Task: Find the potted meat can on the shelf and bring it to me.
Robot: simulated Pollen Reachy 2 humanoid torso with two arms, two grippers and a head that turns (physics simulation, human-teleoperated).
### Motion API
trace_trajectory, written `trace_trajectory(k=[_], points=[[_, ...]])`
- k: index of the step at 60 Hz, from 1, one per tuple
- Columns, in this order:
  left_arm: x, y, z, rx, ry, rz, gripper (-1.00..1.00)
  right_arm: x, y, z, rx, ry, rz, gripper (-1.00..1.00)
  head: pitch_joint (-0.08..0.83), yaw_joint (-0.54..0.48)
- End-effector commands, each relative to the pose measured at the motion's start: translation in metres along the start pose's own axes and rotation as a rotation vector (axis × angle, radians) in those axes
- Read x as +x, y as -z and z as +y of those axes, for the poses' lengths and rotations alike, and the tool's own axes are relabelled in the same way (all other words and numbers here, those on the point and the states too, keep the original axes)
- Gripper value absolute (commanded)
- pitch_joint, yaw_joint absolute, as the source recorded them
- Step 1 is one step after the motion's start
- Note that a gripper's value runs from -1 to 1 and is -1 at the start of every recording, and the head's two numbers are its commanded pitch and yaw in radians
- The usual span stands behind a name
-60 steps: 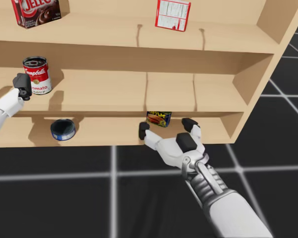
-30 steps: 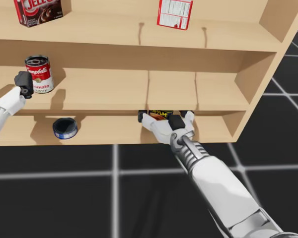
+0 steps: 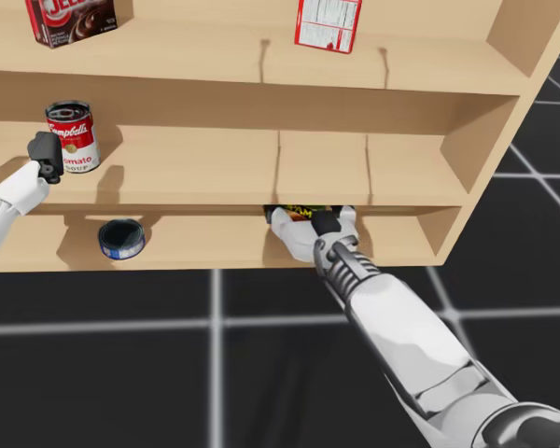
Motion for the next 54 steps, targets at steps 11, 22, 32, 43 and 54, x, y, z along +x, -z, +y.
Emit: trace_trajectory(k=[11, 22, 32, 43, 54], points=[[-0.001, 0.0, -0.002, 0.0, -0.005, 0.001, -1.0, -0.018, -0.004, 0.064, 0.101, 0.123, 0.068, 1.0, 0.594, -0.15], [-0.001, 0.0, -0.002, 0.004, -0.005, -0.001, -1.0, -0.002, -0.028, 0.058, 0.132, 0.13, -0.017, 1.0, 0.596, -0.15], [-0.001, 0.0, -0.002, 0.009, -0.004, -0.005, -1.0, 0.009, -0.055, 0.05, 0.14, 0.129, -0.1, 1.0, 0.594, -0.15], [-0.001, 0.0, -0.003, 0.012, -0.004, -0.008, -1.0, 0.011, -0.081, 0.045, 0.135, 0.113, -0.187, 1.0, 0.593, -0.15], [-0.001, 0.0, -0.003, 0.013, -0.004, -0.009, -1.0, 0.002, -0.123, 0.048, 0.17, 0.097, -0.173, 1.0, 0.593, -0.15]])
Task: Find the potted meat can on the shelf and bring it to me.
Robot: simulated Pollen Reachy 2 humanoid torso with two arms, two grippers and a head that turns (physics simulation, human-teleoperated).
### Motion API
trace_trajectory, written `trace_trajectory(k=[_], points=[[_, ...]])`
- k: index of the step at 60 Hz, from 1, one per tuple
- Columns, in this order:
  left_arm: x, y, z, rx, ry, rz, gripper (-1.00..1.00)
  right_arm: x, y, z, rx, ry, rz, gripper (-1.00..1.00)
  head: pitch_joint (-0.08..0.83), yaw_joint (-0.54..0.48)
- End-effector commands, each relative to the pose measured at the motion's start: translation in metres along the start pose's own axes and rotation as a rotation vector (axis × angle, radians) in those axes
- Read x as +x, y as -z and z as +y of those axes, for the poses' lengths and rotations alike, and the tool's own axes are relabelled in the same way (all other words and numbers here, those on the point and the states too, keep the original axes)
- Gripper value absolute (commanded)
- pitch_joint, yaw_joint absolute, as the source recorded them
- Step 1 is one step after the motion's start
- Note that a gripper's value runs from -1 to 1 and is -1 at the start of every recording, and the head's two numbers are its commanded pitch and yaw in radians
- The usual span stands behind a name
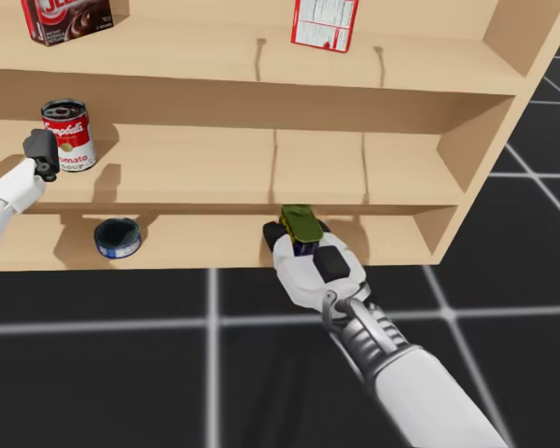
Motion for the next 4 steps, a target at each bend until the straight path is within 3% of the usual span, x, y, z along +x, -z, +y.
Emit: trace_trajectory(k=[1, 4], points=[[-0.001, 0.0, -0.002, 0.004, -0.008, -0.001, -1.0, 0.008, -0.031, 0.035, 0.067, 0.055, -0.054, 1.0, 0.593, -0.15], [0.0, -0.001, -0.002, 0.004, -0.008, -0.003, -1.0, 0.003, -0.049, 0.036, 0.079, 0.058, -0.037, 1.0, 0.593, -0.15]])
